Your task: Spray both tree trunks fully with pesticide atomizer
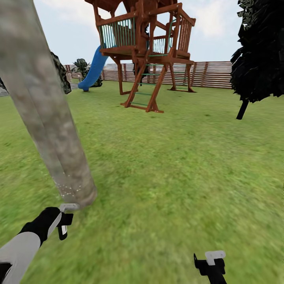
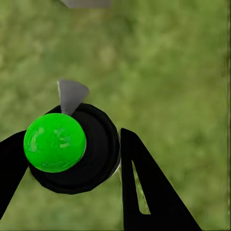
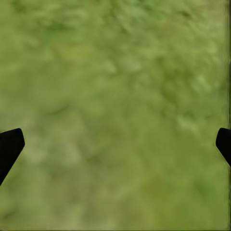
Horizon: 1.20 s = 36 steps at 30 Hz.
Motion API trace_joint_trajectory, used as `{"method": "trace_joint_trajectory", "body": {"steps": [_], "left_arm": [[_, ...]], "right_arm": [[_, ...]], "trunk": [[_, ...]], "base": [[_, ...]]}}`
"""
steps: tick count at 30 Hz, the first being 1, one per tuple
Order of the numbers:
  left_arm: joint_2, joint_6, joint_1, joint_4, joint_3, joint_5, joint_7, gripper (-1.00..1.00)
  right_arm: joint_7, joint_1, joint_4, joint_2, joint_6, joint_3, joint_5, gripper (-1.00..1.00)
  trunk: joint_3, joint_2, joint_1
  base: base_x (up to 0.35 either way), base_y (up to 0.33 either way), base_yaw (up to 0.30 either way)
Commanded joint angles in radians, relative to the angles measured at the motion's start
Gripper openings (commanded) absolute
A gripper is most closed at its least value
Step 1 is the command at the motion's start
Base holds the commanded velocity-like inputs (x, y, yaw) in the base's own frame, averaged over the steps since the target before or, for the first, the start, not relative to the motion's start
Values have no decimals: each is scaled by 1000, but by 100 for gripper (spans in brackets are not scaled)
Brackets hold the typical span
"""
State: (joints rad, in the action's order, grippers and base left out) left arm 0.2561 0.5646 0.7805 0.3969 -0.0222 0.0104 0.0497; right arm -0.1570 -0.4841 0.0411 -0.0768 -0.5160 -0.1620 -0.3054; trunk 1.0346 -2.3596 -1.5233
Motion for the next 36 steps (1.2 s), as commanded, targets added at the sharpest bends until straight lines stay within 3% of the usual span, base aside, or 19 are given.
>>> {"method": "trace_joint_trajectory", "body": {"steps": [1, 8, 12, 18, 20, 22, 24, 25, 27, 29, 30, 31, 34, 36], "left_arm": [[0, 6, 0, 2, -2, 2, 4, -100], [2, 6, 0, 10, -6, -1, 5, -100], [7, 8, 0, 20, -34, -2, 10, -100], [4, 22, 16, 23, -28, 6, 13, -100], [11, 87, 56, 23, -24, 8, 23, -100], [14, 187, 135, 23, -18, 26, 27, -100], [14, 238, 216, 23, 21, 46, 41, -100], [16, 262, 243, 23, 33, 49, 77, -100], [44, 306, 269, 23, 50, 75, 151, -100], [102, 321, 276, 23, 55, 112, 181, -100], [108, 322, 273, 23, 56, 117, 185, -100], [103, 321, 270, 23, 55, 118, 186, -100], [54, 323, 265, 23, 57, 118, 188, -100], [57, 324, 267, 23, 58, 120, 188, -100]], "right_arm": [[-4, -1, -1, 0, -2, -7, -11, 100], [-6, -1, -1, 0, -3, -7, -11, 100], [-6, -1, -1, 0, -3, -7, -11, 100], [-6, -1, -1, 0, -3, -7, -10, 100], [-6, -1, -1, 0, -3, -7, -10, 100], [-6, -1, -1, 0, -2, -7, -10, 100], [-6, -1, -1, 0, -3, -7, -11, 100], [-6, -1, -1, 0, -3, -7, -11, 100], [-6, -1, -1, -1, -3, -8, -11, 100], [-6, -1, -1, -1, -3, -7, -11, 100], [-6, 3, -1, -1, -3, -7, -11, 100], [-6, 4, -1, -1, -3, -7, -11, 100], [-4, 5, -1, -1, -3, -7, -11, 100], [-4, 5, -1, -1, -4, -7, -11, 100]], "trunk": [[1, 0, 0], [1, 0, 0], [1, 0, 0], [1, 0, 0], [1, 0, 0], [1, 0, 0], [1, 0, 0], [1, 0, 0], [1, 0, 0], [1, 0, 0], [1, 0, 0], [1, 0, 0], [1, 0, 0], [1, 0, 0]], "base": [[131, -256, 0], [90, -261, 242], [-185, -226, 277], [-141, -77, 229], [-8, -4, 35], [-2, -1, 9], [0, 0, 1], [0, 0, 0], [0, 0, 0], [0, 0, 0], [0, 0, 0], [0, 0, 0], [0, 0, 0], [71, 0, 0]]}}
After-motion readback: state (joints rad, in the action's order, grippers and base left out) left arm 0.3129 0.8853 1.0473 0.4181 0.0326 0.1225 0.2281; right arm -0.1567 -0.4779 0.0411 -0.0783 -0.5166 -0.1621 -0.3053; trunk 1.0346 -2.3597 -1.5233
